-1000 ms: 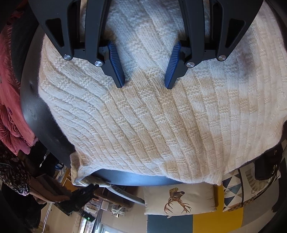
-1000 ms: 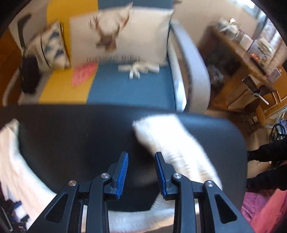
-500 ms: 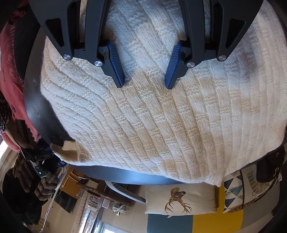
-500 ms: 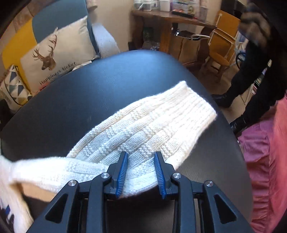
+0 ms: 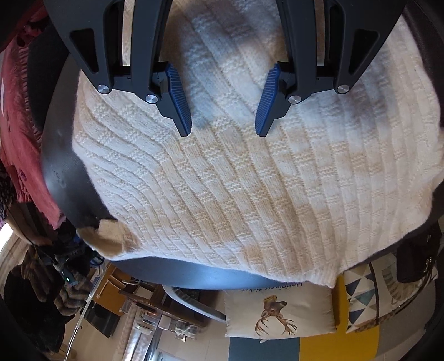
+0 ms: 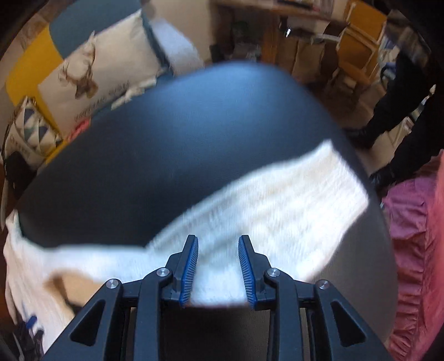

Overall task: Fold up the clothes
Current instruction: 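Lay the sleeve flat on the table with the right gripper and release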

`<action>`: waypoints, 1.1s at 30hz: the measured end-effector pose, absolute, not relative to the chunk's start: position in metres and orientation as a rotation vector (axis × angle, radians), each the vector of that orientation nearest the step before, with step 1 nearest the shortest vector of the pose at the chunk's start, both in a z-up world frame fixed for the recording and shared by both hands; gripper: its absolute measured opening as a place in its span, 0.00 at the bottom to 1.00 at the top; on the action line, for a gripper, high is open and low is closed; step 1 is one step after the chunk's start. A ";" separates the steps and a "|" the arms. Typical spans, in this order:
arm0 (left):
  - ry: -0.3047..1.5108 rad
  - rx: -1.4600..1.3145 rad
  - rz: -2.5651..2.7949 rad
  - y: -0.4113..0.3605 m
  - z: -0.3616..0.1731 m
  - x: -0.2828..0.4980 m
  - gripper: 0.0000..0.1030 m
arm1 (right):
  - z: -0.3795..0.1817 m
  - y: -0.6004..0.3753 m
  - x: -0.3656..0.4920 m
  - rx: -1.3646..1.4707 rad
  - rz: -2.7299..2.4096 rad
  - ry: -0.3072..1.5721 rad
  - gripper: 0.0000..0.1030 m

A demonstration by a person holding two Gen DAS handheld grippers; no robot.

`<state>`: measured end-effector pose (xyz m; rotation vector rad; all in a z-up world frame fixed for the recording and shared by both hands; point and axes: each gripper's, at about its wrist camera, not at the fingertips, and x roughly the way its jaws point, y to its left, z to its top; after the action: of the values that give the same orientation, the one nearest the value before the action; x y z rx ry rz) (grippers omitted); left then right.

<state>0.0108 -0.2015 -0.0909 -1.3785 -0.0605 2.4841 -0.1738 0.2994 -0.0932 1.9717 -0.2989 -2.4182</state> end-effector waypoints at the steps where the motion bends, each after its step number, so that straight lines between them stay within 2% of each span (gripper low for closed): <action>1: -0.054 -1.361 2.494 -0.201 -0.087 0.007 0.50 | -0.094 0.299 -0.165 1.975 -2.395 -0.294 0.28; 6: -0.014 -1.303 2.528 -0.182 -0.068 -0.040 0.50 | -0.085 0.303 -0.147 1.896 -2.462 -0.313 0.28; 10: 0.099 -1.380 2.519 -0.151 -0.080 -0.094 0.50 | -0.095 0.302 -0.160 1.934 -2.480 -0.328 0.29; 12: 0.103 -1.464 2.456 -0.139 -0.092 -0.099 0.50 | -0.094 0.289 -0.157 1.967 -2.465 -0.179 0.29; 16: 0.255 -1.446 2.432 -0.128 -0.101 -0.065 0.50 | -0.096 0.274 -0.142 2.010 -2.393 0.032 0.28; 19: 0.155 -1.433 2.440 -0.143 -0.103 -0.045 0.50 | -0.096 0.282 -0.144 1.983 -2.445 -0.029 0.28; 21: 0.111 -1.405 2.448 -0.151 -0.105 -0.036 0.50 | -0.094 0.282 -0.151 1.948 -2.536 0.019 0.28; 30: 0.074 -1.335 2.524 -0.151 -0.111 -0.027 0.50 | -0.093 0.277 -0.196 1.759 -2.842 0.127 0.28; 33: 0.057 -1.331 2.531 -0.154 -0.115 -0.027 0.50 | -0.089 0.283 -0.203 1.683 -2.893 0.076 0.28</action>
<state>-0.0268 -0.1537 -0.1145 -1.3307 0.0568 2.5311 -0.2027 0.2829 -0.0890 1.6826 0.0759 -2.8926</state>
